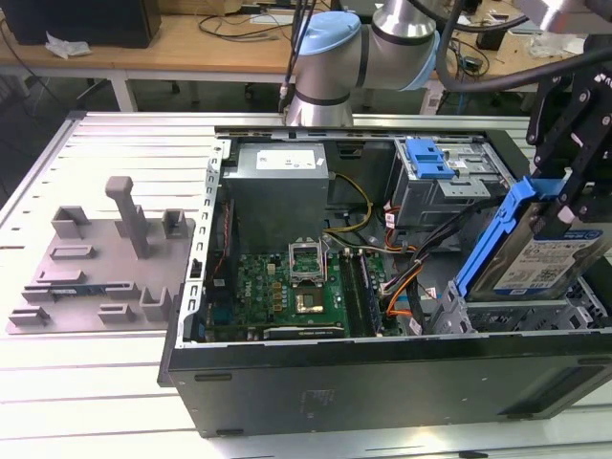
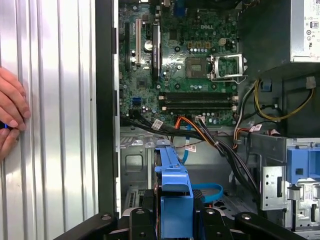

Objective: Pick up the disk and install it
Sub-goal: 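Insert the disk into the insertion slot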

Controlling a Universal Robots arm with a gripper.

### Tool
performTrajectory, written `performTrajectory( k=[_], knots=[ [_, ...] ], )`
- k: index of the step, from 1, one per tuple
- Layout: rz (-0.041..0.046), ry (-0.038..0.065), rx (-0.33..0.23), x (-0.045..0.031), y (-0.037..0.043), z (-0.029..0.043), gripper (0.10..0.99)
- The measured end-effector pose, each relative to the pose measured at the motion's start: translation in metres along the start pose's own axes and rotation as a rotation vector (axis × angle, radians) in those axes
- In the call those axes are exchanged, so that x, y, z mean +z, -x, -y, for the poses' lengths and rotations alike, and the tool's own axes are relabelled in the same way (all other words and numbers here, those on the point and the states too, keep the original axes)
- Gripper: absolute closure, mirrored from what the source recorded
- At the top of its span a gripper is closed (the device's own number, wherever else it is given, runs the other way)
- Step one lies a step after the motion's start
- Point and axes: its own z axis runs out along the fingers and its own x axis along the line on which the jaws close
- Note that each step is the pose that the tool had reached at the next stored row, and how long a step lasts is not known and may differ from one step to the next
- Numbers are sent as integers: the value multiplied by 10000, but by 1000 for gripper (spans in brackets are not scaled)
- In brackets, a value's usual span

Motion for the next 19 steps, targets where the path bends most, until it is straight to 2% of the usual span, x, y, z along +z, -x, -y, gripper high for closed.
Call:
performTrajectory(
  k=[14,15,16,17,18,19],
  knots=[
    [0,0,0,194,-14,-2,718],
    [0,0,0,296,-26,-3,718],
    [0,0,0,348,-32,-4,718],
    [-1,0,0,384,-38,-4,718],
    [-1,-1,0,391,-42,-4,647],
    [0,0,0,391,-42,-4,647]
  ],
)
